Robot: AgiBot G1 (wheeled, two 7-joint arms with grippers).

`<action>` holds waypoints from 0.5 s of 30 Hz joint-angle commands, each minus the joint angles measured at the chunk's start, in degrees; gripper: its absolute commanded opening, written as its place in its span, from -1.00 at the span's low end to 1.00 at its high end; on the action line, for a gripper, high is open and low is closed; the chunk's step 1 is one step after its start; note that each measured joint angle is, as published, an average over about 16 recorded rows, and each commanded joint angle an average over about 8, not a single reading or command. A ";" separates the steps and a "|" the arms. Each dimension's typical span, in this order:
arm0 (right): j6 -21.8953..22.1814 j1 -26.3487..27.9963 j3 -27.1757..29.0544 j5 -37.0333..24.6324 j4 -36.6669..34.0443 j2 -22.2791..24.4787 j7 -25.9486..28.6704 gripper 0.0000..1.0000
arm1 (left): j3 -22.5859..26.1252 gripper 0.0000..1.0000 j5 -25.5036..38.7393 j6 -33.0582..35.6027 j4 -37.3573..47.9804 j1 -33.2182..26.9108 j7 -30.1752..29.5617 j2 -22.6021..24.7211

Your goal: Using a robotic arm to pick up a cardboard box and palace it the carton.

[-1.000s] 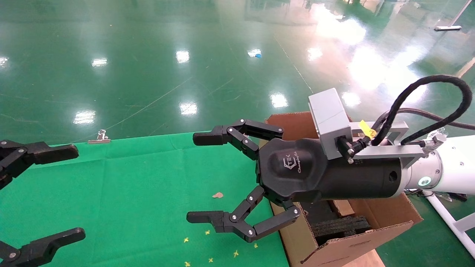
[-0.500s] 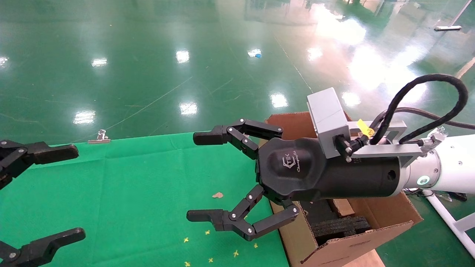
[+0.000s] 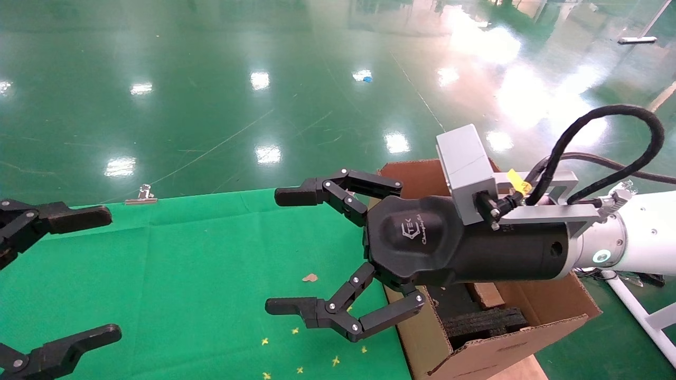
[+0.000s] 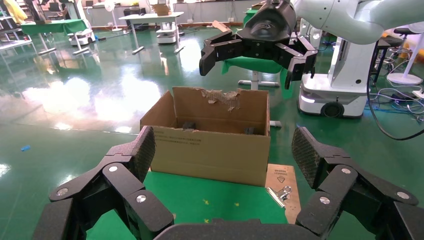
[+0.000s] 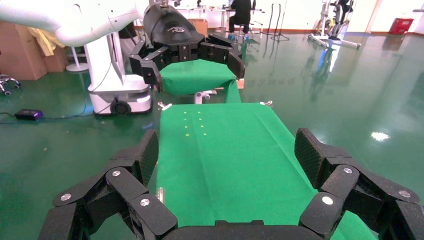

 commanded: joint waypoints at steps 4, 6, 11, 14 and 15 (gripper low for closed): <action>0.01 0.02 -0.02 -0.02 -0.02 -0.01 0.01 1.00 | 0.00 1.00 0.00 0.00 0.00 0.00 0.00 0.00; 0.01 0.02 -0.03 -0.02 -0.03 -0.01 0.01 1.00 | 0.00 1.00 0.00 0.00 0.00 0.00 0.00 0.00; 0.01 0.04 -0.05 -0.02 -0.05 -0.01 0.01 1.00 | 0.00 1.00 0.00 0.00 0.00 0.00 0.00 0.00; 0.01 0.05 -0.06 -0.02 -0.06 -0.01 0.00 1.00 | 0.00 1.00 0.00 0.00 0.00 0.00 0.00 0.00; 0.01 0.05 -0.06 -0.02 -0.06 -0.01 0.00 1.00 | 0.00 1.00 0.00 0.00 0.00 0.00 0.00 0.00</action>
